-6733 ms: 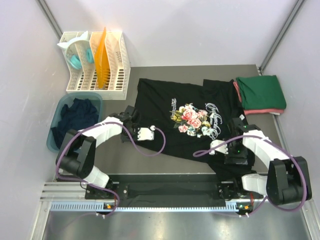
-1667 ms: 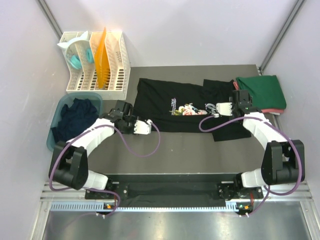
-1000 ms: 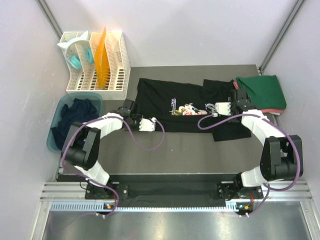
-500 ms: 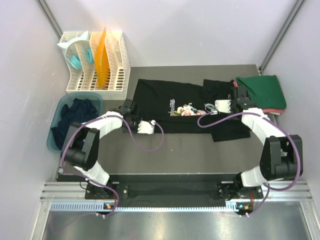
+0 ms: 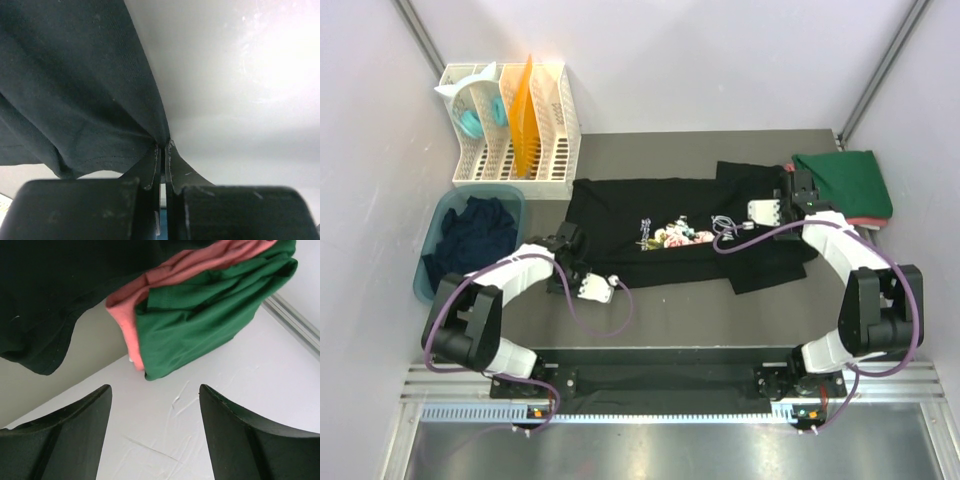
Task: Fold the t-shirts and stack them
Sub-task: Fold the flattened tshirt in 1/3 of the way
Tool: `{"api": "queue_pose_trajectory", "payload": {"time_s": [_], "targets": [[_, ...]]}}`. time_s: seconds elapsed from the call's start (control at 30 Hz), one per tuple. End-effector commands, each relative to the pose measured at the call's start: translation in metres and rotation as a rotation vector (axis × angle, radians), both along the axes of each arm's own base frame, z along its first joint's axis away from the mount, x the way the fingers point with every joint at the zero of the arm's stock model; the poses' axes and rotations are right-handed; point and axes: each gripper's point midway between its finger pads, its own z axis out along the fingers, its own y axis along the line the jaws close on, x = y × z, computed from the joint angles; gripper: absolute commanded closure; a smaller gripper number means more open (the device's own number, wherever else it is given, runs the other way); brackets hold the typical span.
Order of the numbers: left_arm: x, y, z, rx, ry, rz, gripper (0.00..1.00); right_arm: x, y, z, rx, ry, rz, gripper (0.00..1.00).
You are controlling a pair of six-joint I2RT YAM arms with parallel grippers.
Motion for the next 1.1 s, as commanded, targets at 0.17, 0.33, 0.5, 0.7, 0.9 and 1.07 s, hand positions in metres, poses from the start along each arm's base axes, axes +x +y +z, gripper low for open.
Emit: {"api": "queue_pose_trajectory", "payload": {"time_s": [0.17,0.33,0.5,0.7,0.9,1.07], "targets": [[-0.024,0.038,-0.013,0.153,0.021,-0.002,1.0,-0.011,0.014,0.01,0.054,0.079,0.076,0.28],[-0.02,0.047,-0.02,0.185,-0.005,0.039,1.0,-0.026,0.019,0.003,0.069,0.166,0.119,0.27],[-0.012,0.058,-0.028,0.213,-0.032,0.092,1.0,-0.055,0.028,-0.011,0.127,0.317,0.163,0.27],[0.013,0.043,-0.016,0.128,-0.081,0.253,0.24,-0.093,0.033,-0.027,0.137,0.464,0.253,0.26],[0.047,0.024,0.014,0.022,-0.135,0.408,0.08,-0.123,0.031,-0.051,0.123,0.582,0.305,0.29],[0.078,0.013,0.046,-0.055,-0.229,0.483,0.06,-0.138,0.033,-0.067,0.127,0.639,0.324,0.32]]}}
